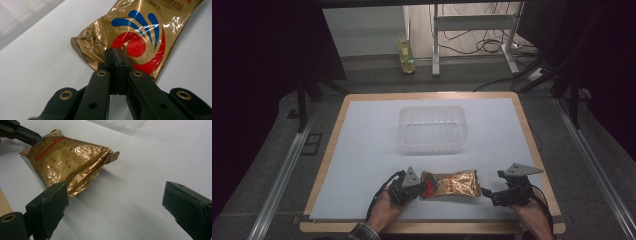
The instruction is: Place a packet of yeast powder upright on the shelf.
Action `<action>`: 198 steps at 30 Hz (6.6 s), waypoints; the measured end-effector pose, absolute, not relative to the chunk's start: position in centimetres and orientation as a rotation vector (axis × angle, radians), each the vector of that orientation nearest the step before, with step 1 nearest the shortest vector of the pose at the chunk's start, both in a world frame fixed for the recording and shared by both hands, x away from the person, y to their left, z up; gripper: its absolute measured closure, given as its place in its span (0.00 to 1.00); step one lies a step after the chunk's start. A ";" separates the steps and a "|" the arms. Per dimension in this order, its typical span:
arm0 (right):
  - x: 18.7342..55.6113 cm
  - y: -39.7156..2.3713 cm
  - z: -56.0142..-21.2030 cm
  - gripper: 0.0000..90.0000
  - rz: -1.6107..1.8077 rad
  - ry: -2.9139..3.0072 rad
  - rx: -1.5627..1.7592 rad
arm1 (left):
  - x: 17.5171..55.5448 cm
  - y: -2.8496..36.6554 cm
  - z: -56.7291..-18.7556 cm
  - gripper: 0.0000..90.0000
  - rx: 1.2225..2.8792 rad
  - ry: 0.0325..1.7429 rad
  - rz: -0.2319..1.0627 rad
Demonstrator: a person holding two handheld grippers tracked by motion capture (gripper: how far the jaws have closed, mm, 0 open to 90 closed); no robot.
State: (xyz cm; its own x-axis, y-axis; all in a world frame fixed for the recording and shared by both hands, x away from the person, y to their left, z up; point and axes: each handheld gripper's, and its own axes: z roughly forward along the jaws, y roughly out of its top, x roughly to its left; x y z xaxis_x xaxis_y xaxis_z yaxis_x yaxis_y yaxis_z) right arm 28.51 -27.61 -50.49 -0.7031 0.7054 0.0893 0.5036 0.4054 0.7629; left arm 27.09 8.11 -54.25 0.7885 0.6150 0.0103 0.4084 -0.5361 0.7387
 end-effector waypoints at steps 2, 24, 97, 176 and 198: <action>28.5 -27.6 -50.5 0.07 1.187 2.425 1.073 | 27.1 8.0 -54.2 0.99 2.214 0.755 0.353; 29.8 -24.9 -50.9 0.06 1.301 2.577 1.278 | 27.1 8.1 -54.3 1.00 2.210 0.757 0.346; 31.4 -22.9 -46.2 0.87 1.523 2.470 1.444 | 25.2 9.6 -53.1 0.28 2.161 0.737 0.520; 38.9 -16.4 -37.4 0.89 1.588 2.316 1.333 | 24.1 9.8 -52.9 0.00 2.114 0.676 0.537; 43.2 -10.2 -37.9 0.89 1.534 2.279 1.395 | 24.0 9.8 -52.8 0.01 2.112 0.668 0.527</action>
State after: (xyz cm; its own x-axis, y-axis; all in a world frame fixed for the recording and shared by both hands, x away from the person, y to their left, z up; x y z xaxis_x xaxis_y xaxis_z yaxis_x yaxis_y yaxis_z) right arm 43.16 -10.21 -37.89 -0.5887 0.6992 0.4055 0.6388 0.0950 0.7635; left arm 24.04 9.82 -52.83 0.7697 0.6249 0.1304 0.2730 -0.5068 0.8177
